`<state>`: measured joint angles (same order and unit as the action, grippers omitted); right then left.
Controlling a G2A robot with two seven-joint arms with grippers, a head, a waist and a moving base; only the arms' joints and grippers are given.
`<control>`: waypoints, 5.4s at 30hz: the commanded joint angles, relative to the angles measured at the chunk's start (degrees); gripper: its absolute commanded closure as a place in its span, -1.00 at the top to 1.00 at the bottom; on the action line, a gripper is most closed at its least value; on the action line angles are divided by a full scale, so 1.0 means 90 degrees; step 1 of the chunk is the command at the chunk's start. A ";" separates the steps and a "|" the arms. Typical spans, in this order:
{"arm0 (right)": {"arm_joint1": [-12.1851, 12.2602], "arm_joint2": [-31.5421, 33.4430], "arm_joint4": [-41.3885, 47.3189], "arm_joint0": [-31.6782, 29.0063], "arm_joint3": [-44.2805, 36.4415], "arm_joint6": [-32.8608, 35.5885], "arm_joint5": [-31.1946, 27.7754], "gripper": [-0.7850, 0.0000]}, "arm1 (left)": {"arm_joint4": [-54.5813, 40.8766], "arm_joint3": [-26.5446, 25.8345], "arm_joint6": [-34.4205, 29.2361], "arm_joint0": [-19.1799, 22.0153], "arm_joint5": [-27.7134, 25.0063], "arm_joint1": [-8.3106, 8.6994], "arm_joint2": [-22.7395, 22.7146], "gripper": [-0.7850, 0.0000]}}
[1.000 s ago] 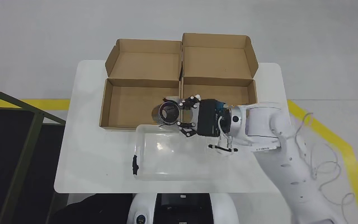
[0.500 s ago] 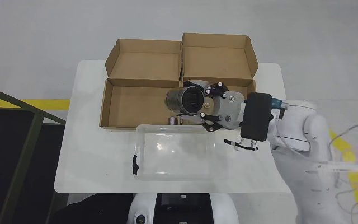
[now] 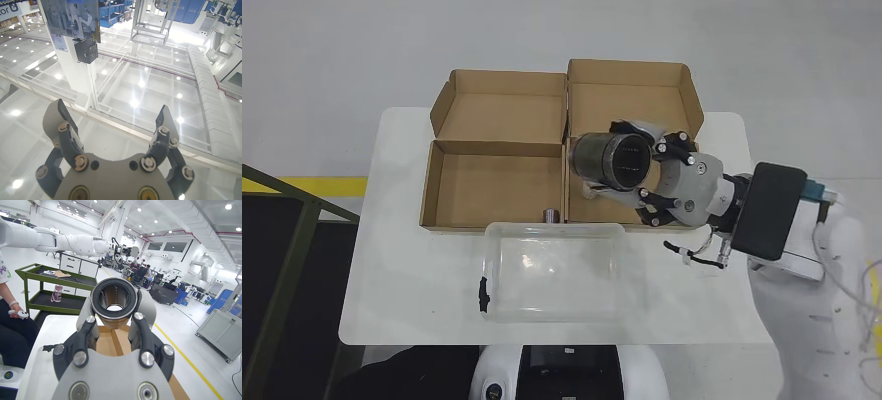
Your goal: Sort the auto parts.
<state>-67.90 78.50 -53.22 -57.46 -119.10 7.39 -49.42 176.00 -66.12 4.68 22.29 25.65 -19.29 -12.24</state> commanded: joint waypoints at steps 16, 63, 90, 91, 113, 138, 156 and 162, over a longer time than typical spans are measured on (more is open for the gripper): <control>0.0032 -0.0487 -0.0136 0.0102 0.0356 0.0222 0.0005 -1.00 | 0.0000 0.0000 0.0000 0.0000 0.0000 0.0000 0.0000 1.00; -0.1003 -0.4333 -0.1094 0.2514 0.4789 0.1133 0.1760 -1.00 | 0.0000 0.0000 0.0000 0.0000 0.0000 0.0000 0.0000 1.00; -0.1995 -0.5256 -0.0588 0.3551 0.7455 0.1553 0.1777 -0.04 | 0.0000 0.0000 0.0000 0.0000 0.0000 0.0000 0.0000 1.00; -0.2013 -0.5259 -0.0597 0.3564 0.7490 0.1550 0.1772 0.08 | 0.0000 0.0000 0.0000 0.0000 0.0000 0.0000 0.0000 1.00; -0.1698 -0.4153 -0.0875 0.3246 0.5640 0.1607 0.1239 1.00 | 0.0000 0.0000 0.0000 0.0000 0.0000 0.0000 0.0000 1.00; -0.0494 -0.0170 -0.1366 -0.0303 0.1954 0.1279 0.0237 1.00 | 0.0000 0.0000 0.0000 0.0000 0.0000 0.0000 0.0000 1.00; -0.0180 0.1853 -0.1729 -0.2478 0.1092 -0.0508 0.0233 1.00 | 0.0000 0.0000 0.0000 0.0000 0.0000 0.0000 0.0000 1.00; -0.0117 0.2318 -0.1859 -0.3019 0.0863 -0.1001 0.0157 1.00 | 0.0000 0.0000 0.0000 0.0000 0.0000 0.0000 0.0000 1.00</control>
<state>-69.01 98.91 -69.86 -84.09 -111.23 -1.01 -47.99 176.00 -66.12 4.68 22.29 25.65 -19.29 -12.24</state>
